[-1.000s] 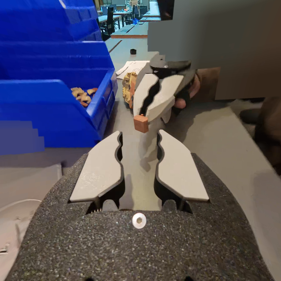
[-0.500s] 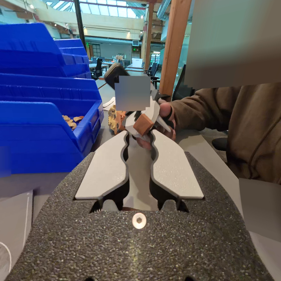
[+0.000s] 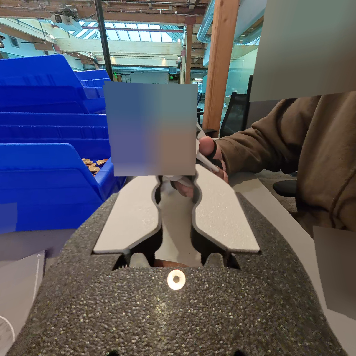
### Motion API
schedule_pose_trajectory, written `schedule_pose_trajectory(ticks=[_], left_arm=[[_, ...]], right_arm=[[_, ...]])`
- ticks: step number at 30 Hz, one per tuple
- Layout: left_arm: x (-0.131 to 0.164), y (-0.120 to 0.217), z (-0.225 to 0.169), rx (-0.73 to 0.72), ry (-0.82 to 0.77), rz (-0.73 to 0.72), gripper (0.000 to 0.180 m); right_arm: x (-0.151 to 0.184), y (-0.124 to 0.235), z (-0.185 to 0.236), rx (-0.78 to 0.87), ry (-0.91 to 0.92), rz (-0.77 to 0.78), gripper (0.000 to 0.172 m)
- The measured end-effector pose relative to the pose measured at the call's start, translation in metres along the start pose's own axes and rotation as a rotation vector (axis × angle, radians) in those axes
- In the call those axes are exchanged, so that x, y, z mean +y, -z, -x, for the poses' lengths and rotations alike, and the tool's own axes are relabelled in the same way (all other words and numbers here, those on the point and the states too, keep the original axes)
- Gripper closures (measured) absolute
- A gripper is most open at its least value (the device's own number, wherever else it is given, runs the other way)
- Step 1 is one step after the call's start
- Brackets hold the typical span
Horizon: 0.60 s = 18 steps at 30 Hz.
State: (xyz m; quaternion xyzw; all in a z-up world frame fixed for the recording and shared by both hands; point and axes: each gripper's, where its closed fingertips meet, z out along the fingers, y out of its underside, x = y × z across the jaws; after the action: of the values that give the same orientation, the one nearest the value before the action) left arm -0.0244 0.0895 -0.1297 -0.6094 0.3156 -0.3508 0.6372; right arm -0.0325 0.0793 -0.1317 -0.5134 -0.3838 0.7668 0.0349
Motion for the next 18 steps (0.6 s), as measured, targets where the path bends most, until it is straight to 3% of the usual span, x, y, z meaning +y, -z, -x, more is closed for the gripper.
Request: schedule_pose_trajectory(ticks=[3, 6, 10, 13, 18], left_arm=[[0.002, -0.003, 0.0, -0.014, 0.008, 0.035, 0.142], [0.008, -0.009, 0.007, -0.098, 0.058, 0.08, 0.14], [0.012, -0.013, 0.023, -0.224, 0.331, 0.073, 0.14], [0.007, -0.013, 0.028, -0.252, 0.52, -0.02, 0.14], [0.011, -0.012, 0.035, -0.316, 0.624, -0.068, 0.143]], right_arm=[[-0.008, 0.0, -0.009, 0.113, 0.106, -0.054, 0.167], [-0.016, 0.003, -0.019, 0.3, 0.359, -0.073, 0.167], [-0.034, 0.016, -0.028, 0.504, 0.571, -0.171, 0.167], [-0.041, 0.022, -0.032, 0.624, 0.689, -0.195, 0.167], [-0.041, 0.021, -0.034, 0.754, 0.846, -0.188, 0.167]])
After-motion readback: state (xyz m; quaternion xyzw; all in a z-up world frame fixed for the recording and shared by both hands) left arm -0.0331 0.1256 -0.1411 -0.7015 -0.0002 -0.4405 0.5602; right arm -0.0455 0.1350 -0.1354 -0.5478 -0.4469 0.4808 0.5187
